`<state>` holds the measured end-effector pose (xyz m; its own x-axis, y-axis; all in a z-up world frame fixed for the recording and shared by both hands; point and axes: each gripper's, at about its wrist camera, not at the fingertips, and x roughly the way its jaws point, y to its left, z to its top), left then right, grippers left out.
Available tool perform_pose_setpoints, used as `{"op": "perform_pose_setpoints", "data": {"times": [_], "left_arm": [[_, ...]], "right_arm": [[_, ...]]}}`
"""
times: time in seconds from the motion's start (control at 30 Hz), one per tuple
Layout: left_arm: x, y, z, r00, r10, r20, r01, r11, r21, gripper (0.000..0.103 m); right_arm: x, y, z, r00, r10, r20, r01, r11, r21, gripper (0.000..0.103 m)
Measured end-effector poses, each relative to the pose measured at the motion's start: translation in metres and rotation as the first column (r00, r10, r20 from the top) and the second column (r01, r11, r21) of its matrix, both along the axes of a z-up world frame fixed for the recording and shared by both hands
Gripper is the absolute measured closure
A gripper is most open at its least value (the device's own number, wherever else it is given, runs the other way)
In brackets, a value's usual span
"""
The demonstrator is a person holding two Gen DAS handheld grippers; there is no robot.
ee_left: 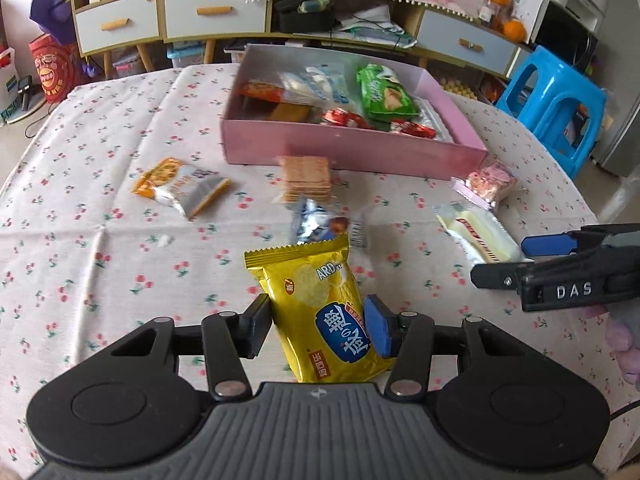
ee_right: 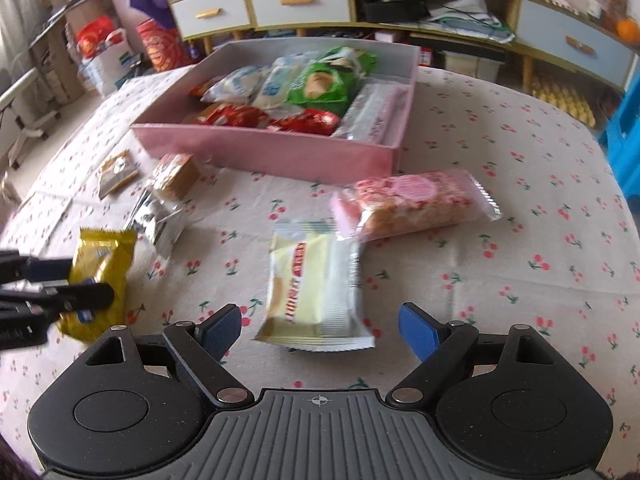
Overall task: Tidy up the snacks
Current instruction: 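Grasp the yellow ARO pack with the left tool while the right tool grasps the white wafer pack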
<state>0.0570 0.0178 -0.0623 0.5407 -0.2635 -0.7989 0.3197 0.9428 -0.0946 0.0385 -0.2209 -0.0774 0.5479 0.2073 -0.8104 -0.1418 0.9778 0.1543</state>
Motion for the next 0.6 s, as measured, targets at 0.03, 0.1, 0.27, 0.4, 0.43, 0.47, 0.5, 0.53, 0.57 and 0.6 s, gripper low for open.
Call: {"op": "perform_pose_setpoints", "data": {"times": [0.03, 0.1, 0.27, 0.4, 0.43, 0.47, 0.5, 0.53, 0.57, 0.6], "left_arm": [[0.0, 0.003, 0.001, 1.0, 0.0, 0.008, 0.0, 1.0, 0.007, 0.056], [0.001, 0.008, 0.002, 1.0, 0.0, 0.025, 0.0, 1.0, 0.024, 0.056], [0.003, 0.021, 0.002, 0.999, 0.002, 0.04, -0.004, 0.999, 0.033, 0.055], [0.005, 0.027, 0.0, 0.999, 0.028, 0.041, -0.029, 0.999, 0.015, 0.045], [0.006, 0.027, -0.001, 0.999, 0.036, 0.033, -0.036, 0.999, 0.001, 0.043], [0.006, 0.028, -0.001, 0.999, 0.042, 0.025, -0.042, 0.999, -0.011, 0.04], [0.007, 0.029, -0.001, 0.999, 0.048, 0.015, -0.048, 0.999, -0.024, 0.039], [0.007, 0.029, -0.002, 0.998, 0.055, 0.003, -0.055, 0.998, -0.037, 0.038], [0.007, 0.029, -0.003, 0.998, 0.059, -0.004, -0.059, 0.997, -0.041, 0.037], [0.008, 0.029, -0.003, 0.998, 0.066, -0.01, -0.067, 0.997, -0.041, 0.037]], "right_arm": [[0.0, 0.003, -0.001, 1.0, 0.007, -0.003, -0.007, 1.0, -0.007, 0.015], [0.001, 0.009, -0.003, 1.0, 0.014, 0.005, -0.013, 0.999, -0.03, 0.015], [0.003, 0.02, -0.005, 0.999, 0.038, 0.034, -0.036, 0.997, -0.067, 0.015], [0.003, 0.024, -0.007, 0.997, 0.044, 0.062, -0.039, 0.996, -0.08, 0.015], [0.003, 0.025, -0.007, 0.997, 0.042, 0.069, -0.036, 0.996, -0.08, 0.015], [0.002, 0.025, -0.008, 0.996, 0.039, 0.077, -0.033, 0.996, -0.079, 0.015], [0.002, 0.025, -0.008, 0.996, 0.037, 0.084, -0.031, 0.996, -0.079, 0.014], [0.001, 0.026, -0.009, 0.995, 0.035, 0.093, -0.027, 0.997, -0.078, 0.014], [0.0, 0.026, -0.009, 0.994, 0.032, 0.102, -0.024, 0.997, -0.077, 0.014], [-0.001, 0.026, -0.01, 0.994, 0.029, 0.11, -0.021, 0.997, -0.076, 0.014]]}}
